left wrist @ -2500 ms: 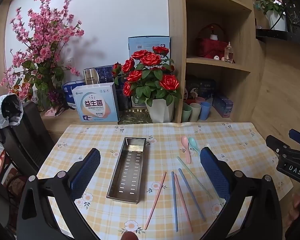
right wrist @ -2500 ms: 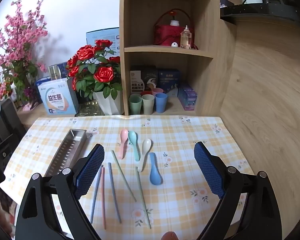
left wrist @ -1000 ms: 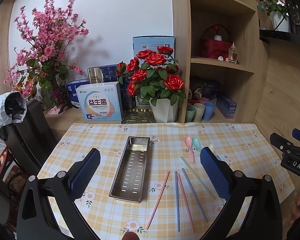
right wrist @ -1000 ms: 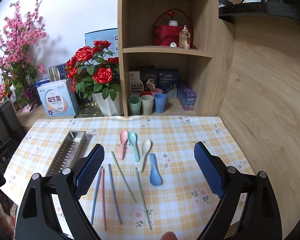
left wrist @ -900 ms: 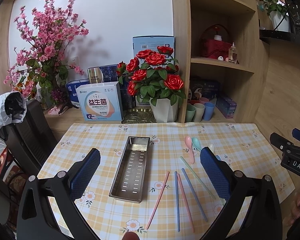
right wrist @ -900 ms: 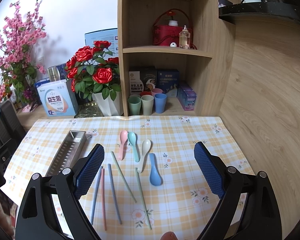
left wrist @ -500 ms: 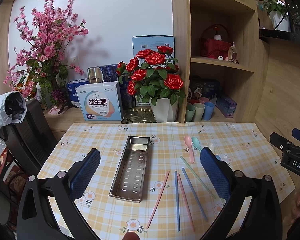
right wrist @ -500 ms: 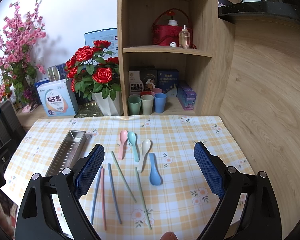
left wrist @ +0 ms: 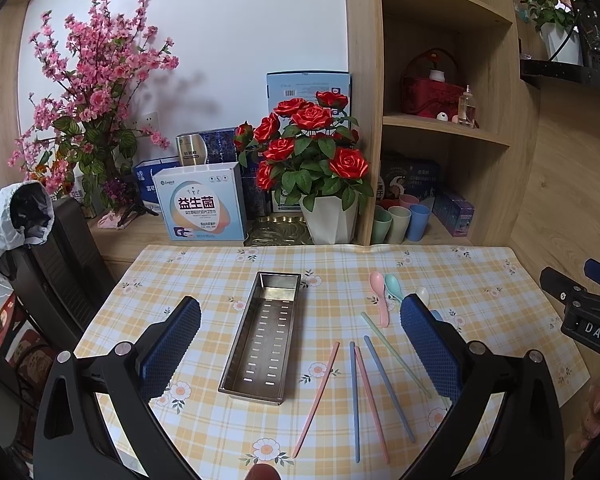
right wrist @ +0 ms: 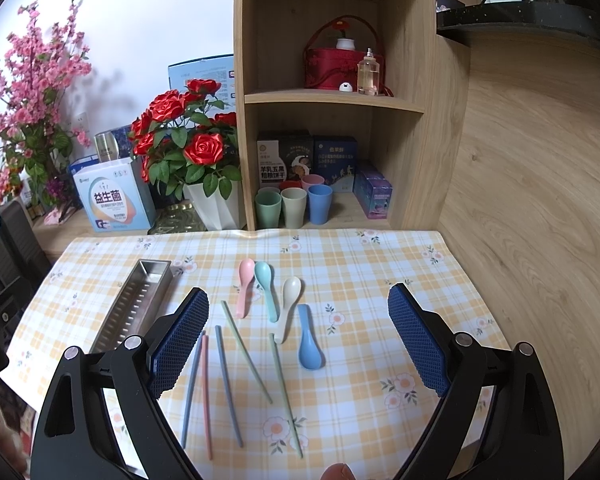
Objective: Organize utensils
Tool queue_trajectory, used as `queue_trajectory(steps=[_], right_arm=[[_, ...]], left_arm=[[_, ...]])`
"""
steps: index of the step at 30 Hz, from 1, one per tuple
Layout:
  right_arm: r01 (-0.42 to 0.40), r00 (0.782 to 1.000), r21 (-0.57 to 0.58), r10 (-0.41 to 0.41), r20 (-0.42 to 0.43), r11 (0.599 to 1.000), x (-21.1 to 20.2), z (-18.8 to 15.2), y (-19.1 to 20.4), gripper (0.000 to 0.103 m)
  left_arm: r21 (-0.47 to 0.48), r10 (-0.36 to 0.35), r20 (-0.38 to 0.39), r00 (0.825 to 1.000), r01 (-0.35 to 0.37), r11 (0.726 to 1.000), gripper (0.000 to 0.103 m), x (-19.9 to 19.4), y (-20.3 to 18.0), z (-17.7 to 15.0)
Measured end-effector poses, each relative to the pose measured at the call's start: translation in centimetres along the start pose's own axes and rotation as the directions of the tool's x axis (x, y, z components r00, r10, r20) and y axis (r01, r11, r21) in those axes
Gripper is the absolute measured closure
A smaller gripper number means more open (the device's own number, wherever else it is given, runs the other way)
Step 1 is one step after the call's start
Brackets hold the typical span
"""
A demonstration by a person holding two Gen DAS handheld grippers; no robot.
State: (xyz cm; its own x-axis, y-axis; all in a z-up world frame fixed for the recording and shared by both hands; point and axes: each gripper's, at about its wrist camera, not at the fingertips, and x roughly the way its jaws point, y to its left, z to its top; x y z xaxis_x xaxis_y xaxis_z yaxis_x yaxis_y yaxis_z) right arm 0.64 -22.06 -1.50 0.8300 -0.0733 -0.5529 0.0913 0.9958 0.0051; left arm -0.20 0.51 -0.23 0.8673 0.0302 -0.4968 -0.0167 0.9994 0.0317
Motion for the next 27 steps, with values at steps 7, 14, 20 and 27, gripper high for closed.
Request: queue_trajectory(steps=[7, 14, 20, 27], right_arm=[[0.000, 1.000, 0.001, 0.000, -0.001, 1.000, 0.0, 0.0, 0.0, 0.015], [0.000, 1.000, 0.001, 0.000, -0.001, 1.000, 0.0, 0.1, 0.0, 0.015], [0.000, 1.000, 0.001, 0.000, -0.002, 1.000, 0.0, 0.1, 0.0, 0.015], [-0.063, 0.997, 0.054, 0.064, -0.030, 0.997, 1.7, 0.0, -1.9, 0.015]], left_arm=[[-0.006, 0.001, 0.000, 1.000, -0.001, 1.000, 0.005, -0.1, 0.3, -0.2], [-0.007, 0.002, 0.000, 1.000, -0.002, 1.000, 0.005, -0.1, 0.2, -0.1], [-0.013, -0.004, -0.011, 1.000, 0.004, 1.000, 0.005, 0.0, 0.2, -0.1], [0.061, -0.045, -0.045, 0.998, 0.048, 0.997, 0.005, 1.4, -0.6, 0.1]])
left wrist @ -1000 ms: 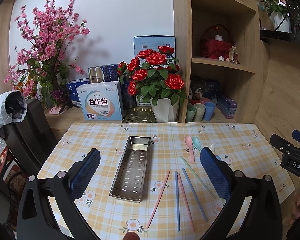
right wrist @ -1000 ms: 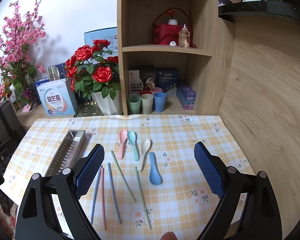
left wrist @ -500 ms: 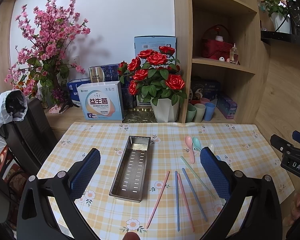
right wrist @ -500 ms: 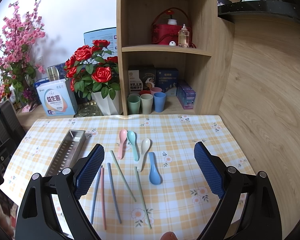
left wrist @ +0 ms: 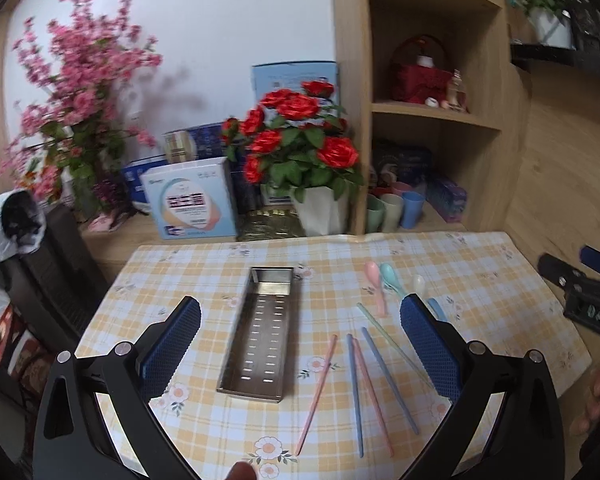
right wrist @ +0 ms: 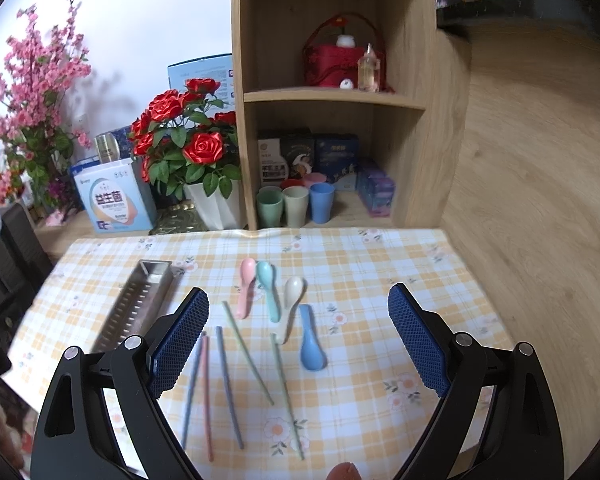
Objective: Organize utensils
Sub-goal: 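Lower the left gripper onto the pink chopstick and close on it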
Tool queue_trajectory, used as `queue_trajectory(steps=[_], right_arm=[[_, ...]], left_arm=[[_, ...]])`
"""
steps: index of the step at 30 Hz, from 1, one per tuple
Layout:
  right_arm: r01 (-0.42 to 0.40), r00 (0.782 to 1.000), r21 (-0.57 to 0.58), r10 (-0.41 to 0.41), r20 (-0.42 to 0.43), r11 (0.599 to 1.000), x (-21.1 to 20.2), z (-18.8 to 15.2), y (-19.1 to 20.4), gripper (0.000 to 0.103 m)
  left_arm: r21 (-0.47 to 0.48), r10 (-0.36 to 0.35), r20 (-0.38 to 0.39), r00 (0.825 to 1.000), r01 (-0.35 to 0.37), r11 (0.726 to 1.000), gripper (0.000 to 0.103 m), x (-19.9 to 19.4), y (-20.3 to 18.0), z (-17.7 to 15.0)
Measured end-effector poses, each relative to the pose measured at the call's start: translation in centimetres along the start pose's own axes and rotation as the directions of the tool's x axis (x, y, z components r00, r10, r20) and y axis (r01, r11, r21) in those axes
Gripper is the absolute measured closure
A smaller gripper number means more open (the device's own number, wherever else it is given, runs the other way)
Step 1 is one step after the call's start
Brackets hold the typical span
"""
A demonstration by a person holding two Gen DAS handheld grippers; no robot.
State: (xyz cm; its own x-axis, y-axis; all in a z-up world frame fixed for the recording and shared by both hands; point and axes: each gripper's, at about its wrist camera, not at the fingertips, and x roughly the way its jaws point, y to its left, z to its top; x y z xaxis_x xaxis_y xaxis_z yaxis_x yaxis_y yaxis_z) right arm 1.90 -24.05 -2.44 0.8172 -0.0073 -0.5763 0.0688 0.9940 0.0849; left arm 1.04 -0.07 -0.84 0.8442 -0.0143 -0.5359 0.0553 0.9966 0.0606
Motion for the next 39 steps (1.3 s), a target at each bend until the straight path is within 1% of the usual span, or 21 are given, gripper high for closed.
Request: queue_trajectory(steps=[3, 4, 6, 9, 11, 12, 14, 16, 18, 19, 20, 21, 23, 24, 26, 28, 30, 32, 35, 37, 39], right_arm=[[-0.063, 0.998, 0.079, 0.064, -0.006, 0.995, 1.3, 0.0, -1.7, 0.015], [-0.066, 0.998, 0.094, 0.067, 0.000, 0.993, 1.6, -0.2, -2.2, 0.015], [-0.056, 0.998, 0.101, 0.055, 0.008, 0.993, 2.3, -0.5, -2.6, 0.015], [-0.030, 1.000, 0.084, 0.029, 0.007, 0.996, 3.6, -1.1, -3.2, 0.015], [-0.007, 1.000, 0.070, 0.008, -0.020, 0.998, 4.9, -1.8, -3.5, 0.015], [-0.007, 0.999, 0.068, 0.009, -0.036, 0.998, 5.5, -2.3, -3.6, 0.015], [-0.021, 0.996, 0.072, 0.026, -0.080, 0.997, 6.9, -3.1, -3.9, 0.015], [0.014, 0.989, 0.059, -0.005, -0.145, 0.998, 8.7, -4.3, -3.7, 0.015], [0.030, 0.984, 0.056, -0.019, -0.180, 0.998, 10.0, -5.6, -3.9, 0.015], [0.032, 0.980, 0.067, -0.017, -0.200, 0.997, 10.8, -6.4, -4.0, 0.015], [0.027, 0.977, 0.077, -0.010, -0.215, 0.997, 11.2, -7.0, -4.1, 0.015], [0.021, 0.973, 0.091, 0.001, -0.231, 0.996, 11.9, -7.8, -4.2, 0.015], [0.008, 0.966, 0.100, 0.018, -0.259, 0.995, 12.7, -9.1, -4.2, 0.015], [-0.004, 0.962, 0.101, 0.032, -0.272, 0.995, 13.0, -9.6, -4.1, 0.015], [-0.045, 0.953, 0.112, 0.076, -0.292, 0.993, 13.4, -10.4, -4.0, 0.015], [-0.078, 0.949, 0.137, 0.115, -0.293, 0.987, 13.6, -10.7, -4.2, 0.015], [-0.075, 0.950, 0.134, 0.111, -0.293, 0.988, 13.8, -10.7, -4.1, 0.015], [-0.065, 0.952, 0.120, 0.098, -0.291, 0.991, 14.0, -10.7, -3.9, 0.015], [-0.065, 0.948, 0.120, 0.099, -0.304, 0.991, 14.7, -11.0, -3.8, 0.015], [-0.061, 0.944, 0.116, 0.095, -0.317, 0.991, 15.2, -11.3, -3.7, 0.015], [-0.067, 0.940, 0.119, 0.103, -0.325, 0.991, 15.4, -11.5, -3.7, 0.015]], left_arm=[[0.012, -0.034, 0.003, 0.999, 0.034, 0.999, 0.005, 1.1, 0.2, -0.2], [0.007, -0.038, 0.007, 0.999, 0.038, 0.999, 0.005, 1.4, 0.5, -0.3], [-0.003, -0.054, -0.012, 0.998, 0.054, 0.999, 0.005, 2.6, 1.2, -0.5], [-0.049, -0.114, -0.065, 0.991, 0.111, 0.993, 0.005, 4.6, 2.9, -1.1], [-0.091, -0.149, -0.087, 0.985, 0.141, 0.986, 0.005, 5.8, 4.0, -1.7], [-0.099, -0.155, -0.091, 0.984, 0.145, 0.984, 0.005, 6.2, 4.4, -2.1], [-0.096, -0.151, -0.109, 0.982, 0.141, 0.985, 0.006, 7.1, 4.9, -2.8], [-0.077, -0.149, -0.130, 0.980, 0.140, 0.987, 0.007, 8.1, 4.8, -3.7], [-0.051, -0.153, -0.157, 0.976, 0.147, 0.988, 0.012, 9.1, 4.4, -4.5], [-0.036, -0.159, -0.172, 0.972, 0.155, 0.987, 0.020, 9.6, 4.1, -5.1], [-0.011, -0.160, -0.196, 0.967, 0.161, 0.987, 0.025, 10.3, 3.6, -5.8], [0.011, -0.156, -0.216, 0.964, 0.162, 0.987, 0.027, 10.9, 3.2, -6.4], [0.061, -0.154, -0.248, 0.956, 0.174, 0.983, 0.042, 12.1, 2.3, -8.0], [0.080, -0.159, -0.265, 0.951, 0.186, 0.979, 0.045, 12.8, 1.9, -8.9], [0.084, -0.187, -0.301, 0.935, 0.221, 0.972, 0.055, 13.8, 1.5, -10.3], [0.026, -0.256, -0.347, 0.902, 0.282, 0.959, 0.056, 15.2, 1.5, -11.4], [0.000, -0.267, -0.377, 0.887, 0.288, 0.958, 0.063, 16.3, 1.6, -12.0], [0.006, -0.255, -0.399, 0.881, 0.281, 0.960, 0.073, 17.4, 1.4, -12.4], [0.037, -0.240, -0.423, 0.874, 0.281, 0.959, 0.078, 18.8, 0.7, -12.6], [0.060, -0.228, -0.441, 0.868, 0.282, 0.957, 0.079, 19.5, 0.1, -12.7], [0.078, -0.206, -0.453, 0.867, 0.269, 0.960, 0.079, 20.2, -0.4, -12.8]])
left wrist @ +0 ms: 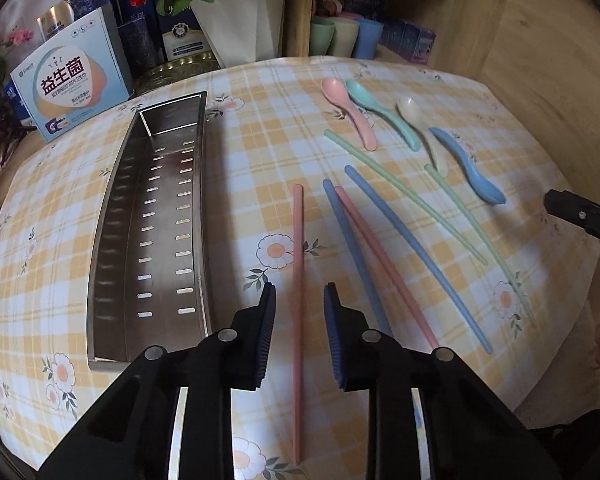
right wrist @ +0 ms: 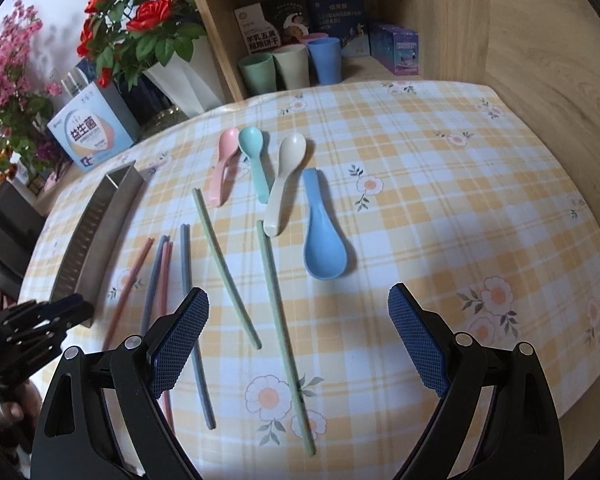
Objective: Organize utensils
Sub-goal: 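Lower the left gripper onto the pink chopstick and close on it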
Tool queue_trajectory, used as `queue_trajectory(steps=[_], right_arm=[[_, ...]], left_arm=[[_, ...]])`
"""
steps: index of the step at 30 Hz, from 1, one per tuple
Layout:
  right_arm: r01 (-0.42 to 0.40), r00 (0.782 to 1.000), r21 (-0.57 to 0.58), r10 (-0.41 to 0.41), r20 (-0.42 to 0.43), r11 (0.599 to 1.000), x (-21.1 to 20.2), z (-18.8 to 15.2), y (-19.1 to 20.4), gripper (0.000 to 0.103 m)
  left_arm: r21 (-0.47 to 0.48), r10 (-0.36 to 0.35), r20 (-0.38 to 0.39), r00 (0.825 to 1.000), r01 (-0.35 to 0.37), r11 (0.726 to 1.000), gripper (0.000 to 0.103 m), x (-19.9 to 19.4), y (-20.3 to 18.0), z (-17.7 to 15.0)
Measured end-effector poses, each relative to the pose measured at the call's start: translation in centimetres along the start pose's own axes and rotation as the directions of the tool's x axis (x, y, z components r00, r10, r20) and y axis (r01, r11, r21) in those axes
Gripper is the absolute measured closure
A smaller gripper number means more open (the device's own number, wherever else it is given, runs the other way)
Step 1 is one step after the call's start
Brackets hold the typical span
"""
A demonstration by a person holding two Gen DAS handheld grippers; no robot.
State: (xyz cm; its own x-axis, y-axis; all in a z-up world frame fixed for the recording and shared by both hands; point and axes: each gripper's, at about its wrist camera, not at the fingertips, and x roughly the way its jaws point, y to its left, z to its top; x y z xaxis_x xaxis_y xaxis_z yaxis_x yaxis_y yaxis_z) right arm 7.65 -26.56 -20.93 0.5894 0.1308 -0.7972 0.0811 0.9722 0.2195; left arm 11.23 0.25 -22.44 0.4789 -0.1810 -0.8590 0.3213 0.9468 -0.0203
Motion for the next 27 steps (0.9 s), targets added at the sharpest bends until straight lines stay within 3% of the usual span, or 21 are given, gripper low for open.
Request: queue_trajectory(steps=[10, 27], right_arm=[[0.016, 1.000, 0.003, -0.016, -0.012, 1.000, 0.9, 0.0, -0.3, 0.015], [0.007, 1.000, 0.022, -0.007, -0.019, 1.000, 1.1, -0.1, -0.8, 0.015]], left_arm=[[-0.001, -0.019, -0.073, 0.997, 0.019, 1.000, 0.079, 2.9, -0.5, 0.5], [0.006, 0.040, -0.104, 0.994, -0.039, 0.999, 0.080, 4.9, -0.7, 0.7]])
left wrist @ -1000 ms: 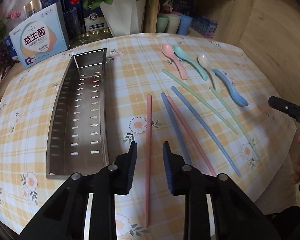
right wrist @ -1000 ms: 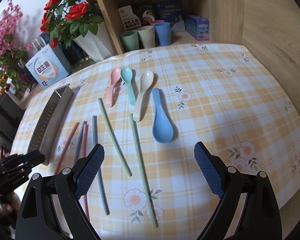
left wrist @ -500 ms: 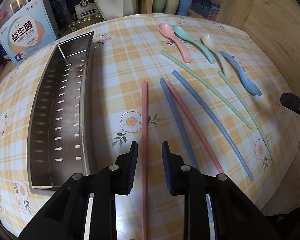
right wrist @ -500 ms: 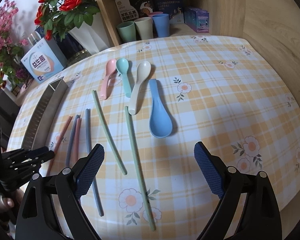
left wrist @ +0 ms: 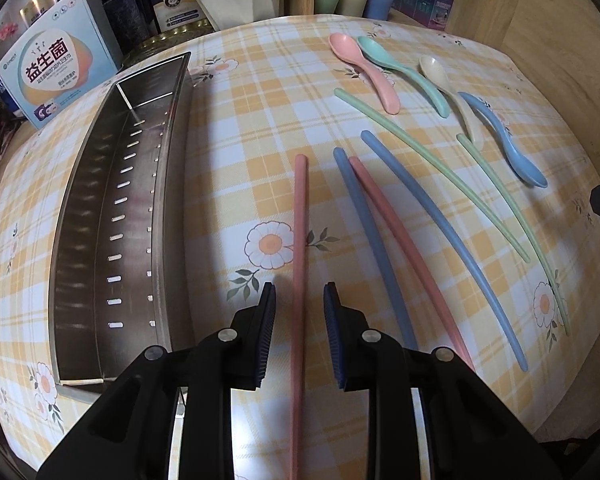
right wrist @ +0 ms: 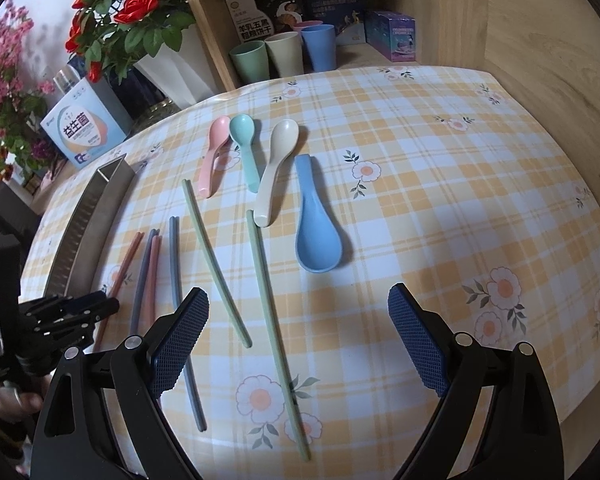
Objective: Organize utensils
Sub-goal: 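Lower the left gripper onto the pink chopstick and close on it, then grasp the blue spoon with the right gripper and lift it while the left holds the pink chopstick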
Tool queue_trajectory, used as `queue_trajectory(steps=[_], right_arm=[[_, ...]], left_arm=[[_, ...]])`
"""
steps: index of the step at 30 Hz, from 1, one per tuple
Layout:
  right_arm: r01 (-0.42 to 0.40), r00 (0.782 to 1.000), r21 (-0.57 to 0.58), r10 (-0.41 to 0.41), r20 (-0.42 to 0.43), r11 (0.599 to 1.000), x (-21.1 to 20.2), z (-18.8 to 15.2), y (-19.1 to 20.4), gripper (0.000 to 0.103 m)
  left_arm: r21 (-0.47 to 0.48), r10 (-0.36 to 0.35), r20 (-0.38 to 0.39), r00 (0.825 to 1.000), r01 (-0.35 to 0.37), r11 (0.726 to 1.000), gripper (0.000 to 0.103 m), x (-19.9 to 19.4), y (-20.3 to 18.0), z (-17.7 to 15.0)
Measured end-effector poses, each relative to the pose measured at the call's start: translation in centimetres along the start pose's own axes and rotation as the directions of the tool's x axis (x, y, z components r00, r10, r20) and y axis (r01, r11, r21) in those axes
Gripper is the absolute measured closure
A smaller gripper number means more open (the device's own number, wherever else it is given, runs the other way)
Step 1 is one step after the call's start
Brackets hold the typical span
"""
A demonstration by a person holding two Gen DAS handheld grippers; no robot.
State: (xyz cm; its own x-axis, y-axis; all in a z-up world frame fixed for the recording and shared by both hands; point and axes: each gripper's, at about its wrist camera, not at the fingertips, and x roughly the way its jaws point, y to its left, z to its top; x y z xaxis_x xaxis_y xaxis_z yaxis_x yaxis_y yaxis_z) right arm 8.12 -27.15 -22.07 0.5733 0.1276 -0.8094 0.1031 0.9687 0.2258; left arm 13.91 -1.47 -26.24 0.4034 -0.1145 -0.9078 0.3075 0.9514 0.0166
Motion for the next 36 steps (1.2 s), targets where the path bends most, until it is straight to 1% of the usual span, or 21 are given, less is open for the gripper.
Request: queue_trajectory(steps=[4, 8, 13, 15, 18, 23, 29, 30, 32, 34, 36], right_arm=[[-0.009, 1.000, 0.005, 0.009, -0.007, 1.000, 0.2, 0.1, -0.3, 0.015], [-0.029, 1.000, -0.013, 0.029, 0.002, 1.000, 0.7, 0.5, -0.7, 0.015], [-0.020, 0.999, -0.091, 0.024, 0.040, 0.996, 1.6, 1.9, -1.1, 0.016], [-0.026, 0.999, -0.106, 0.031, 0.043, 0.994, 2.4, 3.0, -1.4, 0.024], [-0.032, 0.999, -0.116, 0.036, 0.038, 0.993, 3.8, 4.3, -1.4, 0.028], [-0.031, 1.000, -0.110, 0.031, -0.003, 0.993, 7.1, 6.0, -1.2, 0.047], [-0.010, 0.999, -0.070, 0.007, -0.039, 0.997, 10.0, 7.1, -0.8, 0.055], [-0.001, 0.999, -0.076, -0.002, -0.043, 0.997, 10.3, 7.1, -0.5, 0.055], [0.030, 0.998, -0.075, -0.034, -0.052, 0.997, 10.8, 7.1, -0.3, 0.060], [0.059, 0.996, -0.048, -0.062, -0.065, 0.997, 11.1, 7.0, -0.5, 0.065], [0.069, 0.996, -0.034, -0.071, -0.059, 0.997, 11.1, 6.8, -0.4, 0.066]], left_arm=[[-0.008, -0.012, -0.002, 1.000, 0.012, 1.000, 0.097, -0.2, -0.3, -0.4], [-0.044, -0.047, 0.009, 0.999, 0.047, 0.998, 0.097, -0.5, -0.2, -1.0], [-0.089, -0.050, 0.043, 0.998, 0.054, 0.995, 0.097, -1.2, 0.1, -1.0], [-0.107, -0.050, 0.065, 0.997, 0.057, 0.993, 0.097, -1.8, 0.5, -0.8], [-0.127, -0.052, 0.090, 0.995, 0.063, 0.990, 0.097, -2.4, 0.8, -0.6], [-0.131, -0.056, 0.120, 0.991, 0.072, 0.989, 0.097, -3.2, 0.9, -0.6], [-0.125, -0.057, 0.140, 0.988, 0.075, 0.989, 0.097, -3.8, 0.7, -0.7], [-0.128, -0.058, 0.143, 0.988, 0.077, 0.989, 0.097, -3.8, 0.7, -0.7], [-0.134, -0.061, 0.146, 0.987, 0.081, 0.988, 0.097, -3.9, 0.8, -0.8], [-0.138, -0.064, 0.148, 0.987, 0.085, 0.987, 0.097, -3.9, 0.9, -1.0], [-0.141, -0.067, 0.149, 0.987, 0.088, 0.986, 0.097, -3.9, 1.0, -1.1]])
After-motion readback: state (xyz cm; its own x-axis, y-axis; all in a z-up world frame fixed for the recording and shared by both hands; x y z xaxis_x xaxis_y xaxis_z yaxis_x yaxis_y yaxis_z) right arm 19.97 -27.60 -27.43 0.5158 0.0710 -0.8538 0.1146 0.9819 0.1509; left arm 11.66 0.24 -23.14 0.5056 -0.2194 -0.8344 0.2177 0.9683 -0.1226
